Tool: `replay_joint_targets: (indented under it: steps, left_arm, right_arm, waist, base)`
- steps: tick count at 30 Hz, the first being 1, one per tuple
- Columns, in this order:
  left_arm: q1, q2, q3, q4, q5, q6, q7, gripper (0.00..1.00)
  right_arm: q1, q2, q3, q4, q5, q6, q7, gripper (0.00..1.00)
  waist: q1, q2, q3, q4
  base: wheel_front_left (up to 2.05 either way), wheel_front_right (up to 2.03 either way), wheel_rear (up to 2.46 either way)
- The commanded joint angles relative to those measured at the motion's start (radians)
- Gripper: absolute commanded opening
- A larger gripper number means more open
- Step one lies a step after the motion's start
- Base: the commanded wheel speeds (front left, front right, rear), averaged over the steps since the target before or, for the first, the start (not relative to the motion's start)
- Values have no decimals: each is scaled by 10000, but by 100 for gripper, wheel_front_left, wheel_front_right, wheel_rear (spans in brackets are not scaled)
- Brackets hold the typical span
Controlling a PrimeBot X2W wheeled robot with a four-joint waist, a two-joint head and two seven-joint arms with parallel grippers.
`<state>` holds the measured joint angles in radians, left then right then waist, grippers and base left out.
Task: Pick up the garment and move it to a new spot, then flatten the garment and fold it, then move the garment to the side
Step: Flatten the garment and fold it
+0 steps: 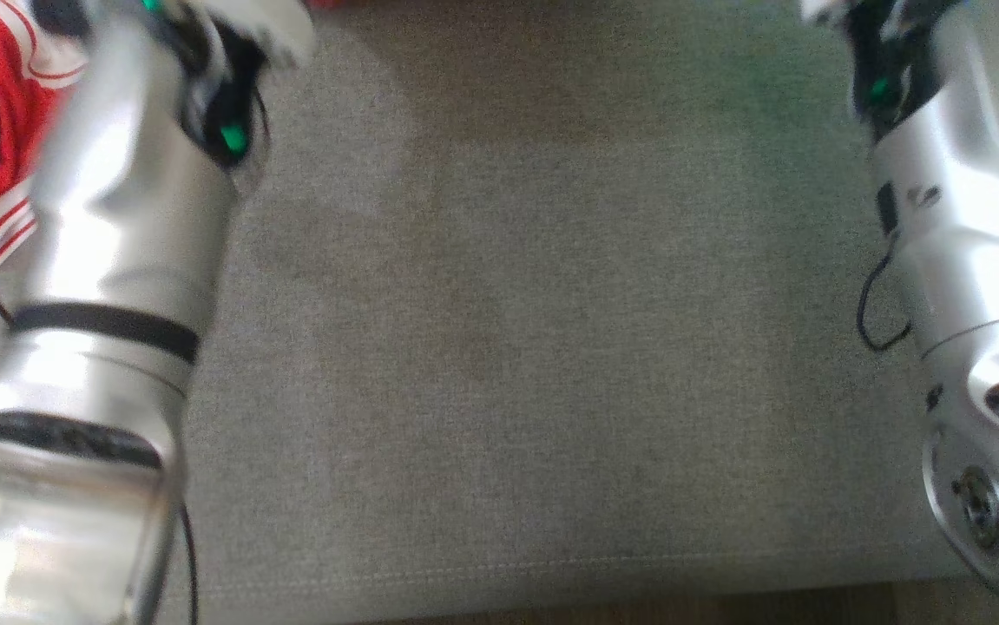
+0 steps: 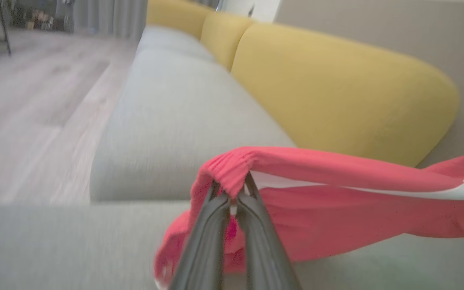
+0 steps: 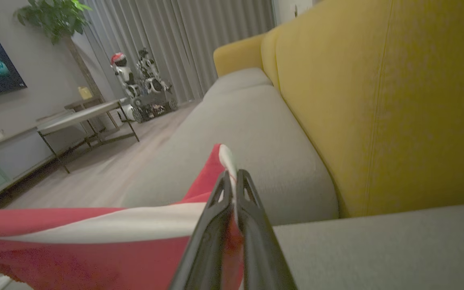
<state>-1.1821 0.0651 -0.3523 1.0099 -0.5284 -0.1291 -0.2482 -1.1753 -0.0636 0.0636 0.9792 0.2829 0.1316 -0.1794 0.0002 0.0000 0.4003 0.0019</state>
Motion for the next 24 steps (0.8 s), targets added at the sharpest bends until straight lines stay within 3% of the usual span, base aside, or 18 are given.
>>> replay_joint_targets:
  steps: [1, 7, 13, 18, 24]
  left_arm:
    - [100, 344, 310, 260, -253, 18, -111, 0]
    - [1192, -53, 2, 1850, -625, -5, -119, 0]
    - [2326, -134, -230, 1509, -745, -11, -131, 0]
    - [4088, -144, -445, 68, -387, -13, -133, 0]
    - [6307, 141, -509, -2081, 542, 88, -134, 0]
  right_arm:
    - [21, 128, 253, 163, 245, -9, -171, 0]
    - [959, 131, 1274, 1669, 572, -9, -454, 0]
    - [2222, 132, 1832, 1645, 1200, -9, -726, 0]
    - [3833, 132, 1782, 885, 1502, -9, -815, 0]
    - [6607, 133, 837, -1717, 1354, -9, -821, 0]
  waist:
    - [-2, 0, 126, 60]
    - [-2, 0, 174, 195]
    - [-2, 0, -114, 293]
    - [-2, 0, -618, 369]
    - [-2, 0, -1119, 427]
  base:
    - [0, 0, 0]
    - [0, 0, 0]
    - [0, 0, 0]
    - [0, 0, 0]
    - [0, 0, 0]
